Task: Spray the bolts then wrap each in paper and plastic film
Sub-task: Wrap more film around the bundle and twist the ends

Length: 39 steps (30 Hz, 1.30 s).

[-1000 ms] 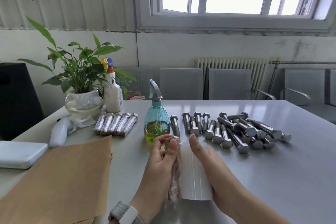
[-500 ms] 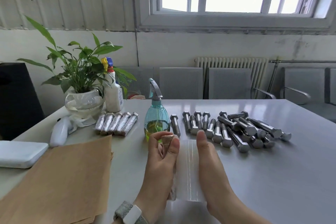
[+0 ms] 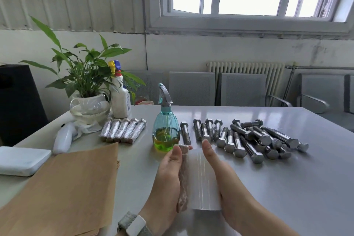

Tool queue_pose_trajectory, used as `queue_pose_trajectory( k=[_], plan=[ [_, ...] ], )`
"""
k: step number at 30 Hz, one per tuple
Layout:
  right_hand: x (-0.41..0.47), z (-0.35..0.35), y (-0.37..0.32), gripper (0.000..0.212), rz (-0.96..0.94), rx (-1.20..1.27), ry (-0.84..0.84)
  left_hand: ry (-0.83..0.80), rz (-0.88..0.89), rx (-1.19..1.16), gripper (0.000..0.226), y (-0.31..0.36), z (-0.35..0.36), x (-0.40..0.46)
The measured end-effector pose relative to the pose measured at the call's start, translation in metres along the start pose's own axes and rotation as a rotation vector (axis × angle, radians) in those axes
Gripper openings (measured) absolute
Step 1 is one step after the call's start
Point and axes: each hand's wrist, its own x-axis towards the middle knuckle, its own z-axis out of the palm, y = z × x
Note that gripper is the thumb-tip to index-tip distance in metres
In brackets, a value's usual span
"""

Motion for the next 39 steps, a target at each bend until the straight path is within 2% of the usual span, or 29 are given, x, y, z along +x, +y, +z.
queue_pose_trajectory(
  k=[2, 6, 9, 11, 14, 16, 21, 25, 29, 30, 32, 34, 36, 39],
  plan=[
    [-0.002, -0.001, 0.000, 0.061, -0.020, 0.002, -0.062, 0.000, 0.007, 0.007, 0.048, 0.000, -0.003, 0.003],
    [0.003, 0.003, 0.005, 0.077, -0.163, -0.144, 0.081, 0.064, 0.034, 0.097, 0.049, 0.001, -0.007, 0.007],
    [0.001, 0.005, 0.003, 0.071, -0.241, -0.189, 0.207, 0.107, 0.084, 0.183, 0.048, 0.000, -0.012, 0.010],
    [-0.002, 0.006, 0.002, 0.068, -0.293, -0.191, 0.235, 0.101, 0.122, 0.234, 0.047, 0.000, -0.013, 0.009],
    [-0.001, 0.011, 0.008, 0.077, -0.339, -0.236, 0.252, 0.086, 0.123, 0.169, 0.048, -0.002, -0.010, 0.004],
    [-0.002, 0.016, 0.011, 0.076, -0.330, -0.198, 0.270, 0.074, 0.110, 0.080, 0.044, -0.003, -0.010, 0.002],
    [-0.004, 0.019, 0.009, 0.063, -0.340, -0.331, 0.371, -0.029, -0.091, -0.199, 0.053, 0.003, -0.005, -0.005],
    [-0.005, 0.014, 0.004, 0.063, -0.292, -0.438, 0.408, 0.026, -0.111, -0.192, 0.050, 0.002, -0.001, -0.002],
    [0.000, 0.008, 0.005, 0.075, -0.203, -0.182, 0.339, -0.006, -0.099, -0.115, 0.046, 0.001, -0.001, -0.001],
    [0.001, 0.006, 0.005, 0.079, -0.130, -0.087, 0.258, -0.014, -0.087, -0.078, 0.046, 0.001, -0.003, 0.000],
    [-0.002, 0.005, 0.002, 0.075, -0.019, 0.008, 0.074, 0.000, -0.037, 0.013, 0.046, 0.000, -0.007, 0.004],
    [-0.003, 0.001, 0.001, 0.071, -0.026, -0.030, -0.021, 0.008, -0.005, 0.099, 0.047, 0.000, -0.010, 0.007],
    [-0.001, -0.003, 0.001, 0.072, -0.099, -0.105, 0.014, 0.024, 0.032, 0.172, 0.049, -0.001, -0.012, 0.008],
    [-0.001, -0.001, -0.002, 0.058, -0.207, -0.159, 0.045, 0.068, 0.126, 0.264, 0.052, -0.001, -0.013, 0.009]
  ],
)
